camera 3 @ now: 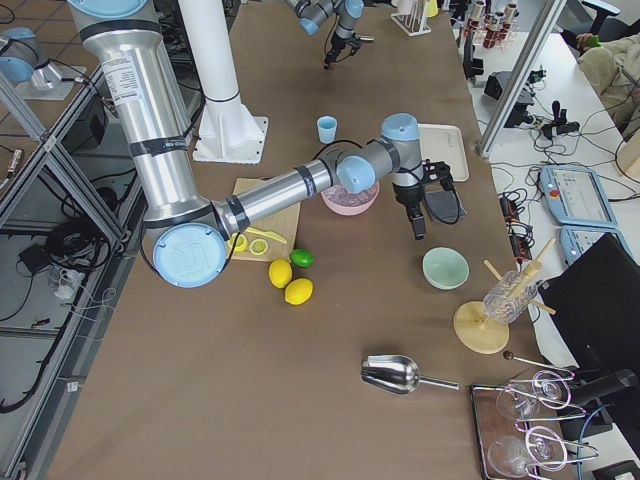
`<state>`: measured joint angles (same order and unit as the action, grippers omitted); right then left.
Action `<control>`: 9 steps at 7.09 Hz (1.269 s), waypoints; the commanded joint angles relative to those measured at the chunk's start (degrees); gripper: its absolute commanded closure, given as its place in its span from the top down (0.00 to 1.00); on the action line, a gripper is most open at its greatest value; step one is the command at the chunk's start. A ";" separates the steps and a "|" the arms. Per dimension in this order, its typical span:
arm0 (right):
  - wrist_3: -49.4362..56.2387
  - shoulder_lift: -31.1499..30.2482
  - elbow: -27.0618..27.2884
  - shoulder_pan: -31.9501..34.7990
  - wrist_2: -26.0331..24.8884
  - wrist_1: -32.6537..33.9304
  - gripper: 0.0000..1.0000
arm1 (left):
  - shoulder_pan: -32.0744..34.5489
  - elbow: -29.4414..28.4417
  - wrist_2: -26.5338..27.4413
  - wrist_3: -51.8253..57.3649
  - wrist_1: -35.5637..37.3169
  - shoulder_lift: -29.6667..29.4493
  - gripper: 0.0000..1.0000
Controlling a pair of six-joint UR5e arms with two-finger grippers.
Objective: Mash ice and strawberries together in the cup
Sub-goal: 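Lift the strawberry and carry it with the left gripper toward the blue cup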
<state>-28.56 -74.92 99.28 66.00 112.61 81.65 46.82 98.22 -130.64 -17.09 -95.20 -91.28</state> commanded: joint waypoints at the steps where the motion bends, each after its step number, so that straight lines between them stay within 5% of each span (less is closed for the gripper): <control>1: -0.09 0.13 -0.13 -0.87 -1.15 0.00 1.00 | 0.47 1.35 -0.32 0.30 0.02 0.48 0.77; 5: -0.18 0.13 -0.13 -1.31 -1.69 -0.70 1.00 | 0.47 1.01 0.21 0.65 0.19 0.66 0.73; 9: -0.26 -0.14 -0.14 -1.31 -1.69 -1.93 1.00 | 0.47 1.10 0.30 0.74 0.19 0.66 0.27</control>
<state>-28.82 -75.04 99.14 64.69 110.92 79.83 47.29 99.32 -130.44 -16.44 -95.02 -90.69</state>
